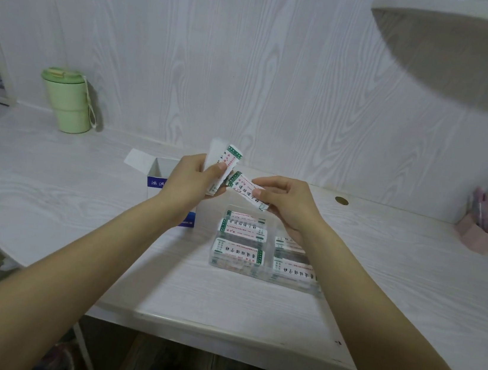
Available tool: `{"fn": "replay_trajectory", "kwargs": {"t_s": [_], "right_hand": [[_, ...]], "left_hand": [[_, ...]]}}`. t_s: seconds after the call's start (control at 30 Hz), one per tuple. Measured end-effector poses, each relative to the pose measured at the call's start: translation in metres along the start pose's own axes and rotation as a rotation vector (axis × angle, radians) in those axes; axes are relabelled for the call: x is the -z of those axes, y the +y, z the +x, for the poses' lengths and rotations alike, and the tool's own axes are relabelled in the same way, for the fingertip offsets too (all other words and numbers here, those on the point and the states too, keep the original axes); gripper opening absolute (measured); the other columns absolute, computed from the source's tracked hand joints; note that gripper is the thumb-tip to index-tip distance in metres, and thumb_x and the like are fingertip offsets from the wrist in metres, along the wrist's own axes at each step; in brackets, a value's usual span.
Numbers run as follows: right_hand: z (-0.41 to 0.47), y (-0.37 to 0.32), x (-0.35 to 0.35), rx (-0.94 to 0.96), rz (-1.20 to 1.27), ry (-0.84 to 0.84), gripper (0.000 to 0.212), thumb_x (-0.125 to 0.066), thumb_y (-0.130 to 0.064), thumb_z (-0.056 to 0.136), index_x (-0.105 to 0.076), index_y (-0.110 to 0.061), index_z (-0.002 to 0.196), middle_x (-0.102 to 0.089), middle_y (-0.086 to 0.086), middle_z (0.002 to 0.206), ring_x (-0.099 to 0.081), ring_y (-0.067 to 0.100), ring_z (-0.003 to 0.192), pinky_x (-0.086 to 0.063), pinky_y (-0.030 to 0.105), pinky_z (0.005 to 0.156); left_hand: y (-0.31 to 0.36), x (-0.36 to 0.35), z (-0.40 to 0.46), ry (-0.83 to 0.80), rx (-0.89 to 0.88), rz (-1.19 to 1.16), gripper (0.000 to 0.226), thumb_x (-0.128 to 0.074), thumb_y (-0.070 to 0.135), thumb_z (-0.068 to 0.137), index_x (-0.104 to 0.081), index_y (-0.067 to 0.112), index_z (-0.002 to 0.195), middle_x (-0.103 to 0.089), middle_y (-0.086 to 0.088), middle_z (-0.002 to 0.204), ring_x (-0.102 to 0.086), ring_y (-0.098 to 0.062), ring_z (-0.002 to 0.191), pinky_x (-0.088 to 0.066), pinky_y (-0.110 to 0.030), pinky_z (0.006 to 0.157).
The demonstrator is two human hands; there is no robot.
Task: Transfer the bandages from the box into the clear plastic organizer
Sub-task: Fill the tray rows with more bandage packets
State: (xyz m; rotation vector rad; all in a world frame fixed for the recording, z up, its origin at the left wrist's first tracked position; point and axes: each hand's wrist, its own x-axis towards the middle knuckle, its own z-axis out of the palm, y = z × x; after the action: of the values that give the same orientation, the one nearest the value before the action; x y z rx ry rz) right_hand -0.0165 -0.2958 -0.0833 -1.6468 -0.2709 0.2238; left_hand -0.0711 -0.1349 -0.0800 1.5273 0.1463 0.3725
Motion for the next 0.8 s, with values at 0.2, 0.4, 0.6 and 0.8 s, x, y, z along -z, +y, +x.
{"fn": "replay_trajectory", "kwargs": {"t_s": [0.2, 0.4, 0.6, 0.8], "right_hand": [[0.001, 0.001, -0.002, -0.049, 0.056, -0.008, 0.022, -0.063, 0.011, 0.083, -0.065, 0.006, 0.105, -0.067, 0.017, 0.094, -0.065, 0.02, 0.074, -0.06, 0.028, 0.067], [0.009, 0.004, 0.002, 0.003, -0.033, 0.026, 0.02, -0.065, 0.007, 0.083, -0.069, -0.001, 0.1, -0.07, 0.014, 0.096, -0.065, 0.019, 0.076, -0.058, 0.029, 0.073], [0.021, 0.017, 0.007, 0.066, -0.502, 0.071, 0.02, -0.07, 0.0, 0.081, -0.074, -0.011, 0.098, -0.07, 0.003, 0.1, -0.058, 0.009, 0.084, -0.043, 0.023, 0.076], [0.026, 0.024, 0.0, 0.067, -0.782, -0.016, 0.022, -0.065, -0.002, 0.086, -0.073, -0.008, 0.105, -0.07, 0.008, 0.107, -0.057, 0.01, 0.079, -0.041, 0.014, 0.065]], "left_hand": [[-0.005, -0.003, 0.002, -0.073, 0.007, 0.06, 0.011, -0.05, 0.014, 0.097, -0.061, 0.013, 0.1, -0.067, 0.001, 0.09, -0.065, -0.013, 0.084, -0.057, -0.025, 0.077], [-0.005, -0.002, 0.004, -0.073, 0.014, 0.077, 0.012, -0.05, 0.016, 0.097, -0.061, 0.018, 0.101, -0.066, 0.006, 0.089, -0.065, -0.015, 0.089, -0.056, -0.028, 0.081], [-0.007, 0.0, 0.007, 0.0, 0.007, 0.101, 0.019, -0.049, 0.017, 0.098, -0.062, 0.012, 0.109, -0.064, 0.003, 0.09, -0.065, -0.023, 0.099, -0.053, -0.039, 0.091], [-0.005, -0.001, 0.007, -0.019, 0.002, 0.098, 0.03, -0.048, 0.017, 0.098, -0.056, 0.004, 0.124, -0.064, 0.002, 0.094, -0.066, -0.02, 0.097, -0.054, -0.036, 0.089]]}}
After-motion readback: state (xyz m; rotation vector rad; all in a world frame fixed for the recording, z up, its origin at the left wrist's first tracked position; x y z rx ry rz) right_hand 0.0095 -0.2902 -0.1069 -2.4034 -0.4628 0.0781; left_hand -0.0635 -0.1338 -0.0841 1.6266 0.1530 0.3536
